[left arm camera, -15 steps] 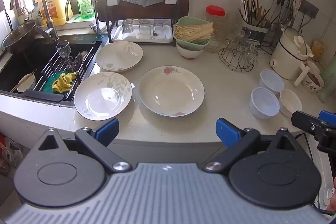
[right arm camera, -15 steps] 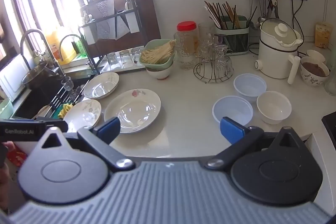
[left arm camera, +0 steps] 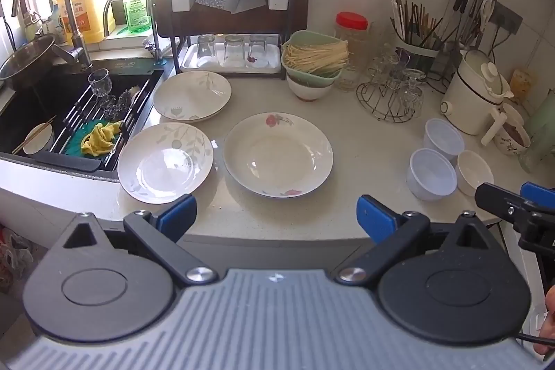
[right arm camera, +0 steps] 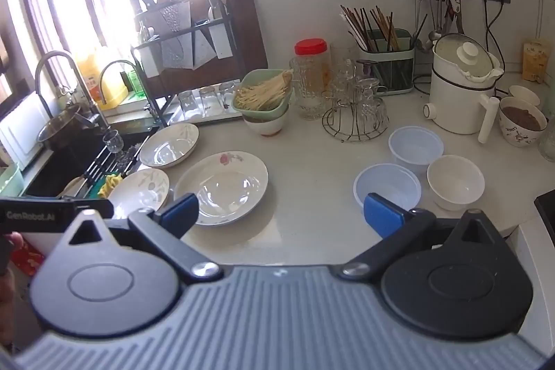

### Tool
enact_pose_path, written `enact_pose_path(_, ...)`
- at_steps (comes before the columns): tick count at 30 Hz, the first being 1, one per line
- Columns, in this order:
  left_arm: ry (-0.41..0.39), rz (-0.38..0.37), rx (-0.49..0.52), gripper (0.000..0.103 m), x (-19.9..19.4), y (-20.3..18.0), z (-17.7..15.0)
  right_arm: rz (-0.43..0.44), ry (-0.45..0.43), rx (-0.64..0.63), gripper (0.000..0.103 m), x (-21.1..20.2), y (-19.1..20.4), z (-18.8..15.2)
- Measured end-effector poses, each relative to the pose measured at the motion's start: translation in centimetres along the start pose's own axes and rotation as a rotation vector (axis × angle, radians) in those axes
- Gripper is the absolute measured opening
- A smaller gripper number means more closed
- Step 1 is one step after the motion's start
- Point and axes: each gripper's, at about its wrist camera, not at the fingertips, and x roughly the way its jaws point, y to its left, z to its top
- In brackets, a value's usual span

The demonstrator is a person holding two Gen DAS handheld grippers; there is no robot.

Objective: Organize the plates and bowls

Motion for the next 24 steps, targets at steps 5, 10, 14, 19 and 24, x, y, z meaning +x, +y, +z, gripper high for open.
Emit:
enact_pose_path(5,-0.001,-0.001,0.009,0.100,0.09,-0.07,0.20,-0.005,0.000,0.001,0.103,-0.02,0.19,-0.12)
enact_pose_path(10,-0.001,-0.011,0.021,0.100,-0.03,-0.35,0.03,-0.008,-0.007,0.008,0.103,-0.24,0.15,-0.09)
enact_pose_path(14,-0.014,-0.009,0.020,0.100,-0.21,-0.22,0.03,-0.007,-0.012,0.005,0.103,-0.46,0.28,-0.18)
enact_pose_path(19,-0.024,-0.005,0.016,0.100,-0.41,0.00,-0.21,-0.004,-0.009,0.005,0.103,-0.42,0.29,0.01)
enact_pose_path(24,-0.023,0.000,0.015,0.100,-0.52,0.06,0.00,-0.005,-0.004,0.002,0.103,-0.37,0.39,0.02)
